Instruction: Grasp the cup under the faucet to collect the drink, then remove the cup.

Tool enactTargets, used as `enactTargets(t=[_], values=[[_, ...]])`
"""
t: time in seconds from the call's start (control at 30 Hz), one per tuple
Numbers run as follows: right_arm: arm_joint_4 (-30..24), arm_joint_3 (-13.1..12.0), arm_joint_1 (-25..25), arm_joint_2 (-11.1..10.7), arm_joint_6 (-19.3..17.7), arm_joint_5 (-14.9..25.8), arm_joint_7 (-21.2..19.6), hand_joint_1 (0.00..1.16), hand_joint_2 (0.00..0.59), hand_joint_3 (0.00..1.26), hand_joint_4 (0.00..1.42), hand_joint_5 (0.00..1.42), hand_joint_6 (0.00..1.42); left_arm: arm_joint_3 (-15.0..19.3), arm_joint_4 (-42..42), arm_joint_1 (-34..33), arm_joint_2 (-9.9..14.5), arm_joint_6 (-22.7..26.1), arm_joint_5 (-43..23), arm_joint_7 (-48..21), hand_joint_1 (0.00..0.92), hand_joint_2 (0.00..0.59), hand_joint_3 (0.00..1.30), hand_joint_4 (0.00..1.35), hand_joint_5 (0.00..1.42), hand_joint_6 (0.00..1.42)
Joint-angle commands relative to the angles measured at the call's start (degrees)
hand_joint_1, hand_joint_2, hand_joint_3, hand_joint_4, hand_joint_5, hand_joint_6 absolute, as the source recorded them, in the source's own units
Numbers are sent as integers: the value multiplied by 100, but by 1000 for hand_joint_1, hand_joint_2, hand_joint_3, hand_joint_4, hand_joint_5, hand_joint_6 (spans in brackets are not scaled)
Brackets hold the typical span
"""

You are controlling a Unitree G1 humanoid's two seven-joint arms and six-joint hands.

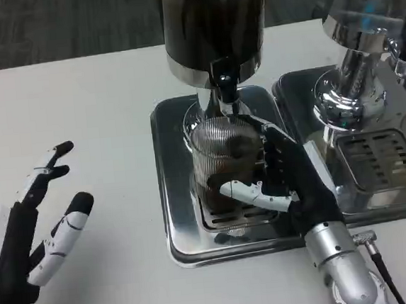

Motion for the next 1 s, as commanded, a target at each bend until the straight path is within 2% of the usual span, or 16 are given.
enactTargets(t=[0.03, 0.27, 0.57, 1.0], values=[[172, -51, 38, -1, 100, 5, 14, 1097, 224, 349, 460, 513, 644, -54, 41, -17, 2, 37, -97, -96, 0, 219, 176, 112, 216, 138], [2, -89, 66, -13, -19, -75, -134, 1160, 210, 424, 482, 560, 686, -64, 7, -28, -19, 54, -84, -101, 0, 218, 183, 112, 222, 137], [-295, -109, 142, 4, -138, -180, -338, 1162, 201, 458, 504, 600, 726, -119, 80, -97, -15, 65, -122, -161, 0, 218, 187, 106, 227, 137], [-775, -98, 422, -79, -172, -456, -659, 1162, 175, 474, 546, 669, 867, -235, 230, -218, -22, 23, -124, -225, 0, 218, 186, 76, 228, 137]])
